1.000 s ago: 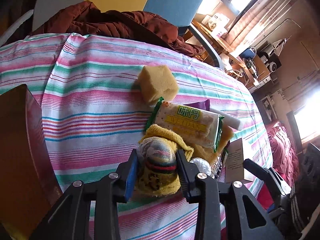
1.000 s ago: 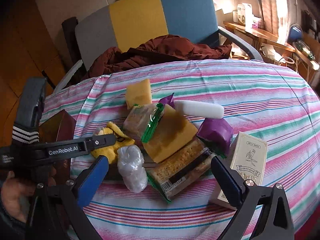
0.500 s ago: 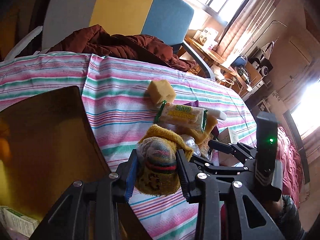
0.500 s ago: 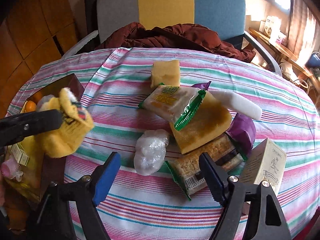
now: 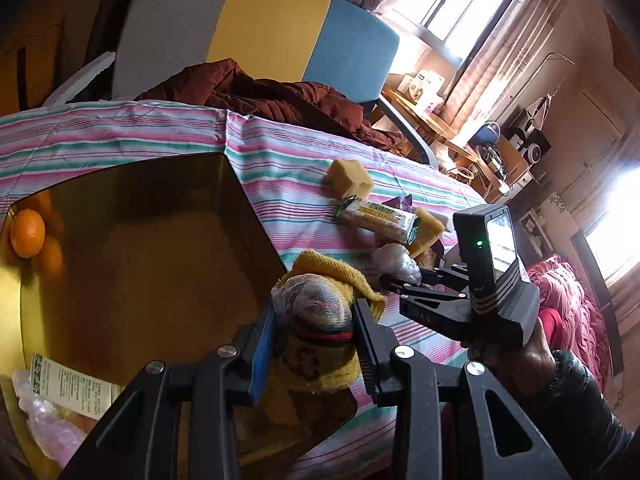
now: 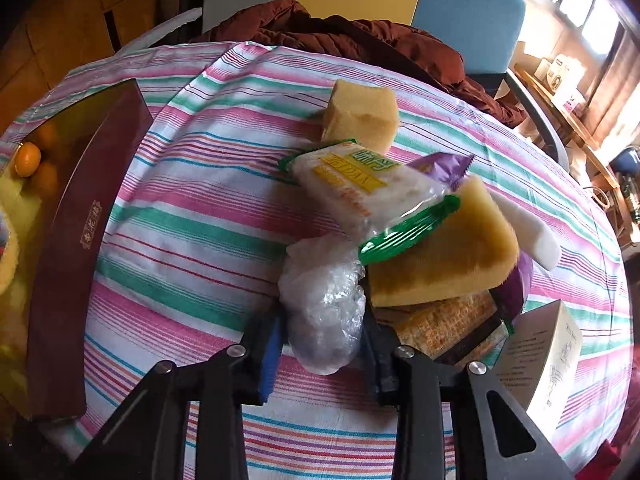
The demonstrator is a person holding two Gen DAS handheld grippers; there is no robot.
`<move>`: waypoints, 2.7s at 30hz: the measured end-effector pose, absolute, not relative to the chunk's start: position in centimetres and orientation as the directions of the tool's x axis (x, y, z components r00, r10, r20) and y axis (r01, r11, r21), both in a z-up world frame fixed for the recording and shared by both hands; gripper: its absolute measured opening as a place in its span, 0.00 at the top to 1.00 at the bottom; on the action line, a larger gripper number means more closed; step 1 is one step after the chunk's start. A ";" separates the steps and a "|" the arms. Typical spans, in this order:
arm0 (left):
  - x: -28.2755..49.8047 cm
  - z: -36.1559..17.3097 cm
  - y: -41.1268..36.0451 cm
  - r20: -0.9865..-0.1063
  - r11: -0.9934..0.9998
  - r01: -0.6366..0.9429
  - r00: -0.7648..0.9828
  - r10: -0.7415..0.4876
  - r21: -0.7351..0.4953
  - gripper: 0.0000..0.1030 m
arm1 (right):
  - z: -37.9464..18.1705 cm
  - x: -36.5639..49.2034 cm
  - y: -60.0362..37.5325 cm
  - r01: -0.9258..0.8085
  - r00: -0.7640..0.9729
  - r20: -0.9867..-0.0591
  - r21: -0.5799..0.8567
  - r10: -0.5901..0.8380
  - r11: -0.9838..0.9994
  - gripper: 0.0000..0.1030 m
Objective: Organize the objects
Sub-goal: 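Grasp the clear plastic bag with the right tool while the left tool carries the toy toward the tray, then lower the toy and the bag into the gold tray and open both tools, then lift both tools away from the gold tray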
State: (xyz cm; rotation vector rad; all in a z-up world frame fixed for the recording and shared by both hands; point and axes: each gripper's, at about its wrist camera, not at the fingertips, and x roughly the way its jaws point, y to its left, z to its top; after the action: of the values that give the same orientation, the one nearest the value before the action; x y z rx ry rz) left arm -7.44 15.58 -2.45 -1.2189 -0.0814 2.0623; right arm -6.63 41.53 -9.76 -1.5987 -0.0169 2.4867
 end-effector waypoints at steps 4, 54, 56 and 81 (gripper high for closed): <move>-6.8 -2.3 11.9 -0.732 -0.759 -0.520 -0.324 0.600 -0.392 0.64 | -8.4 -5.4 41.2 -0.156 -0.444 -0.886 -0.074 0.137 -0.985 0.67; -9.5 -3.4 -2.6 -0.751 -0.946 -0.188 -0.576 0.325 -0.265 0.49 | -3.7 -7.9 20.6 0.122 -0.572 -0.797 0.148 -0.191 -0.981 0.00; -8.7 -3.1 -2.0 -0.747 -0.950 -0.198 -0.587 0.312 -0.241 0.49 | -3.6 -7.2 20.4 0.120 -0.590 -0.790 0.119 -0.167 -0.986 0.00; -4.3 -0.5 1.4 -0.674 -0.982 -0.190 -0.727 0.135 0.008 0.41 | -2.4 -3.1 21.4 0.014 -0.714 -0.700 -0.018 0.003 -1.000 0.00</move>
State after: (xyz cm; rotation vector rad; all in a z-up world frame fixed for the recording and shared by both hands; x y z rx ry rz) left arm -4.30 1.40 -0.45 -1.0696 0.1141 2.7647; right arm -3.05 21.37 -2.35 -1.1897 -0.0349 2.9141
